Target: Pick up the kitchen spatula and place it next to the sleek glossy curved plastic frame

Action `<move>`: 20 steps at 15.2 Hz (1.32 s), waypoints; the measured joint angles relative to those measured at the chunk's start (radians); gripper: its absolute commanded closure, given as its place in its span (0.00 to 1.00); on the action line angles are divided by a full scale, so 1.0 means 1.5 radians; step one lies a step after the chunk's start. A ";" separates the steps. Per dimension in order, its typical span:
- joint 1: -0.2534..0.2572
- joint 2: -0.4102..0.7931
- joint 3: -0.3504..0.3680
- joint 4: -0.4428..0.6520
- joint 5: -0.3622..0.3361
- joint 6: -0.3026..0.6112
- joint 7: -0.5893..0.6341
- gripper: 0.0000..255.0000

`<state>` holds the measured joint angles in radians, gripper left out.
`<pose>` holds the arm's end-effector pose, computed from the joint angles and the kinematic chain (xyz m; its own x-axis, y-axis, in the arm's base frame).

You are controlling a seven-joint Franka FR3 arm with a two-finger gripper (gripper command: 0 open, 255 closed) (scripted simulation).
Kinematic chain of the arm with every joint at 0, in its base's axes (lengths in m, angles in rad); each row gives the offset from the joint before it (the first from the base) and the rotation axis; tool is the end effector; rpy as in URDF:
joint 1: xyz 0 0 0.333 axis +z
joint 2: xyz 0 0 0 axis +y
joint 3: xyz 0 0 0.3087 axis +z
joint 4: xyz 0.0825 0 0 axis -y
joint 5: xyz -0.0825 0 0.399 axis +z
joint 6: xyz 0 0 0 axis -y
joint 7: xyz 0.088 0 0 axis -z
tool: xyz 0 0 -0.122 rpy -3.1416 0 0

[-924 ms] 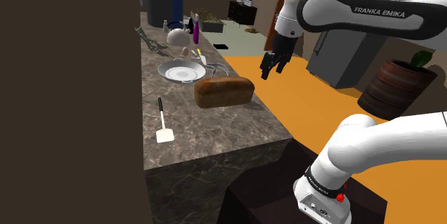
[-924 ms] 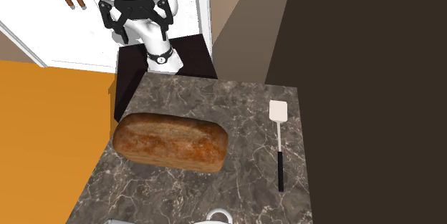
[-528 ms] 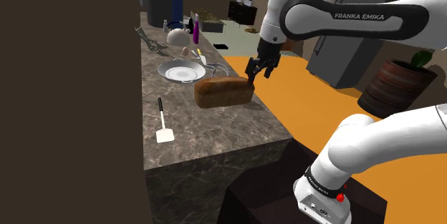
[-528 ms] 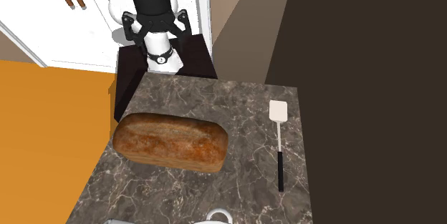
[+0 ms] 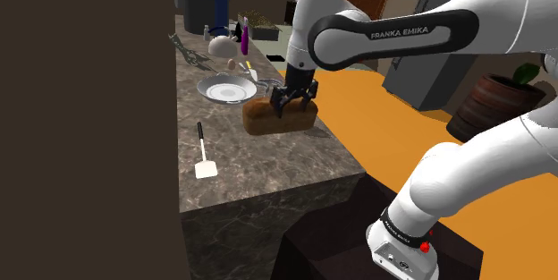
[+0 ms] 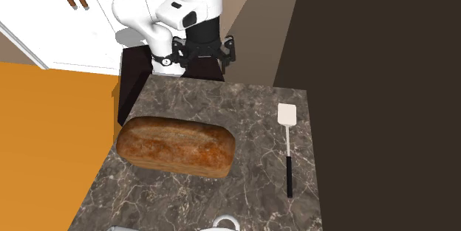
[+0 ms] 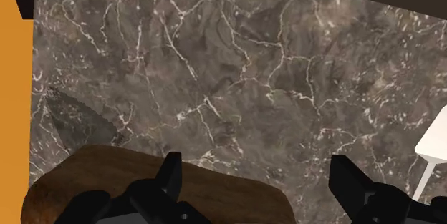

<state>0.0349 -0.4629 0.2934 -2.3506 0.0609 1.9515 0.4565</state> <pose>0.4126 0.1516 0.4747 0.9821 -0.1728 0.0752 -0.1764 -0.9834 0.0432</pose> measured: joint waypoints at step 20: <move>0.058 0.537 0.108 0.398 -0.198 0.091 0.398 0.00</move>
<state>0.1225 0.3430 0.4547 -1.7530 -0.2365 2.0881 1.0542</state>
